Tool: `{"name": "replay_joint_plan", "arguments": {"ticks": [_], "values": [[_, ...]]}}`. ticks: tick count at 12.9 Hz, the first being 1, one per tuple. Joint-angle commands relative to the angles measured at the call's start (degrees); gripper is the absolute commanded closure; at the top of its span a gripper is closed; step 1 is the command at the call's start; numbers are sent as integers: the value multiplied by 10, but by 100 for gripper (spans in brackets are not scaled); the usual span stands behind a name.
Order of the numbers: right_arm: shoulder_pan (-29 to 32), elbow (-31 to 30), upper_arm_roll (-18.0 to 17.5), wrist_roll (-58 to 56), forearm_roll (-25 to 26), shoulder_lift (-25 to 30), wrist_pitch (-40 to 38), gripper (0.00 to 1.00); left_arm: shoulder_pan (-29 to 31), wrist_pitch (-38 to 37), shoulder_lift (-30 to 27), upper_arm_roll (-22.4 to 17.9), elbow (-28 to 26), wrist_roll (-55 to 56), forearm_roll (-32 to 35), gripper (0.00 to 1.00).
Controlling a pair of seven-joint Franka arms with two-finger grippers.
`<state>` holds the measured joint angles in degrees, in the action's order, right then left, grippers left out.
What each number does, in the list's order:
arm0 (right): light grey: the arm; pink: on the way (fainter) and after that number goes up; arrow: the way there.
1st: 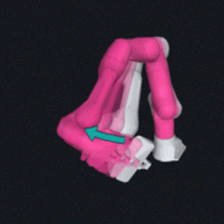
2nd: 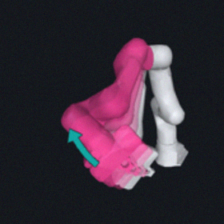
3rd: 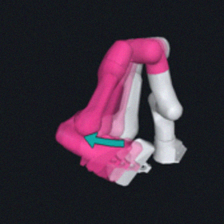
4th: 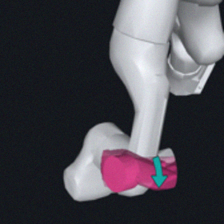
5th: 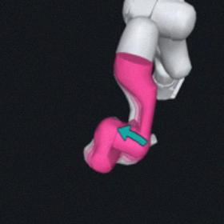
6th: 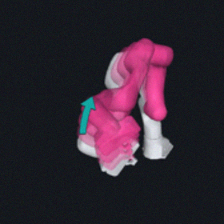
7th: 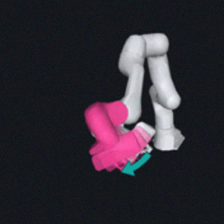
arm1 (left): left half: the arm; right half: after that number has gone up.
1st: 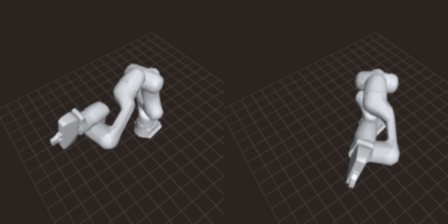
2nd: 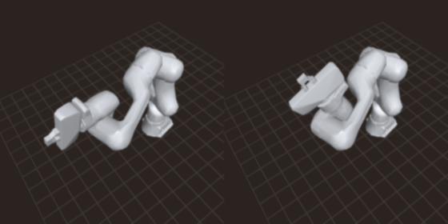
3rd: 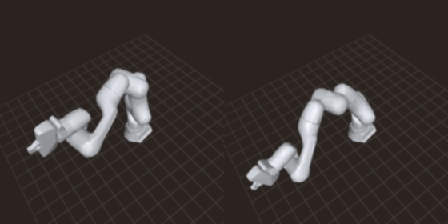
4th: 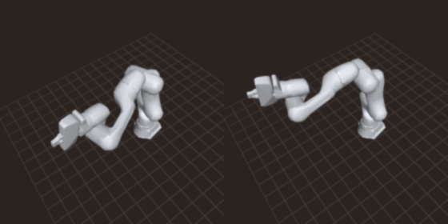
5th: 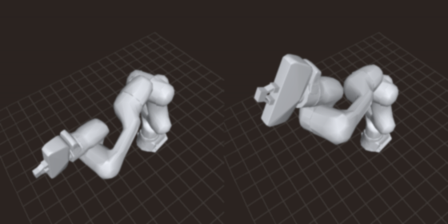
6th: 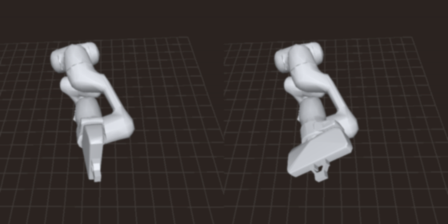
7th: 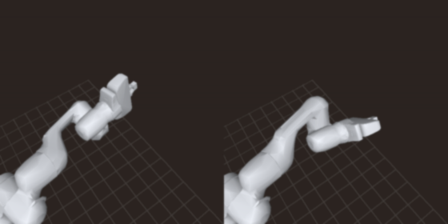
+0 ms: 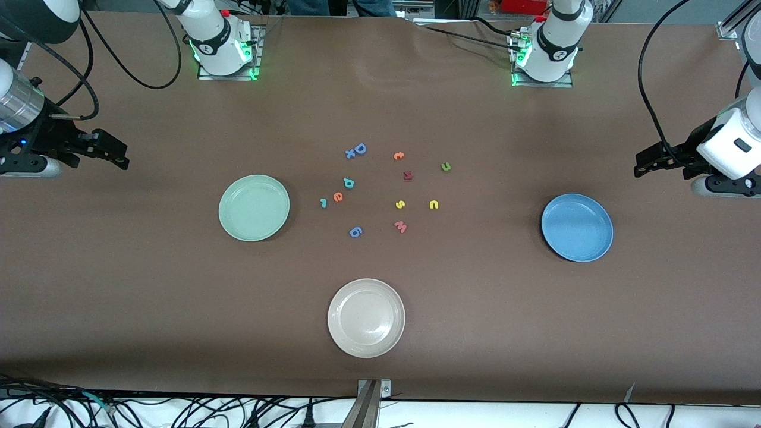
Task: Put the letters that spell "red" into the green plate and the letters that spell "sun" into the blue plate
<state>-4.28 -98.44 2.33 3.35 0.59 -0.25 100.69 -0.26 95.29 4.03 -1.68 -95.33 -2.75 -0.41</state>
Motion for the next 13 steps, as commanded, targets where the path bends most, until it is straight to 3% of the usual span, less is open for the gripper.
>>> {"name": "replay_joint_plan", "arguments": {"ticks": [1,13], "values": [[6,10,-4,-12,-10,-3,-5,0,-1,4,-2,0,0,-2,1,0],[5,12,-5,-1,-10,-17,-7,0,-3,4,-1,0,0,0,1,0]]}}
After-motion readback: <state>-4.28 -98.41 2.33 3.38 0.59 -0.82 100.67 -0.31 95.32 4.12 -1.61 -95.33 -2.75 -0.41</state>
